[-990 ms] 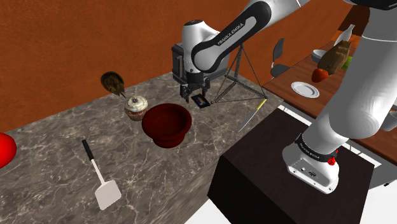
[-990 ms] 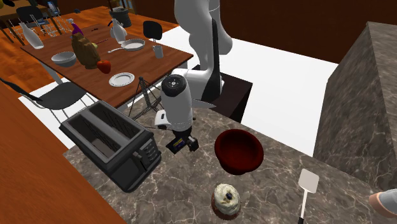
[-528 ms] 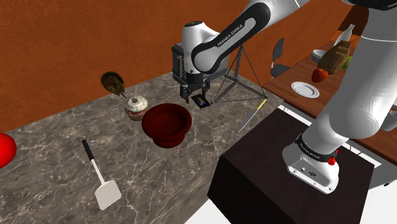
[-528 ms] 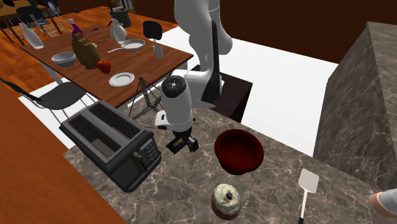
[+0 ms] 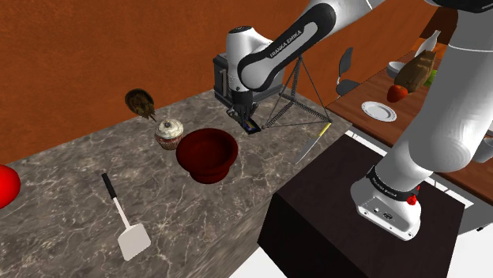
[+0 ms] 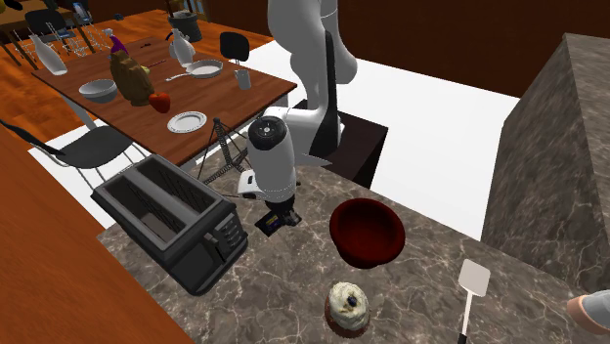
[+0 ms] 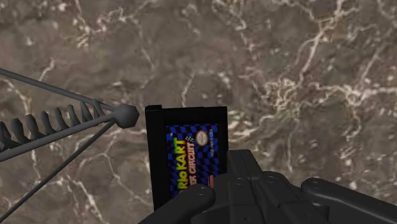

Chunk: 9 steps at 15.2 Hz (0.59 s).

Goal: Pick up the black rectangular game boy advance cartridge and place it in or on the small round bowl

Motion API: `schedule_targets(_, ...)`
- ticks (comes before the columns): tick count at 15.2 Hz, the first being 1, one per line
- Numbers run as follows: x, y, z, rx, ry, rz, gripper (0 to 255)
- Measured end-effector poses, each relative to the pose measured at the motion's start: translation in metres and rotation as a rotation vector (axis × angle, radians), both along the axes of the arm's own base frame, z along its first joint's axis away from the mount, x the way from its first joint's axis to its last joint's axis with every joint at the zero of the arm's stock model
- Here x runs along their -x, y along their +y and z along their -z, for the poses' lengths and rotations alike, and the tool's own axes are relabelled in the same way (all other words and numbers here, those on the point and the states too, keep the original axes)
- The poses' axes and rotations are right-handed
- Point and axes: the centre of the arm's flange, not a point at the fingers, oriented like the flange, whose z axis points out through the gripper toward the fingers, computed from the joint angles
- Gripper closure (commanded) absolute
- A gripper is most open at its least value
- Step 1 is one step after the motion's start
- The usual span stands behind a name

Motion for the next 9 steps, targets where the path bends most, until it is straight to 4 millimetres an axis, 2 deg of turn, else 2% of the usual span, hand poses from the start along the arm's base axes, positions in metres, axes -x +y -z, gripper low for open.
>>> schedule_targets(1,0.0,0.0,0.0,0.0,0.0,0.0,255)
schedule_targets(2,0.0,0.0,0.0,0.0,0.0,0.0,0)
schedule_targets(4,-0.001,-0.006,-0.001,-0.003,-0.011,-0.001,0)
schedule_targets(7,-0.001,-0.035,-0.011,-0.018,-0.069,-0.007,0)
schedule_targets(9,-0.001,-0.041,-0.006,-0.021,-0.081,-0.009,0)
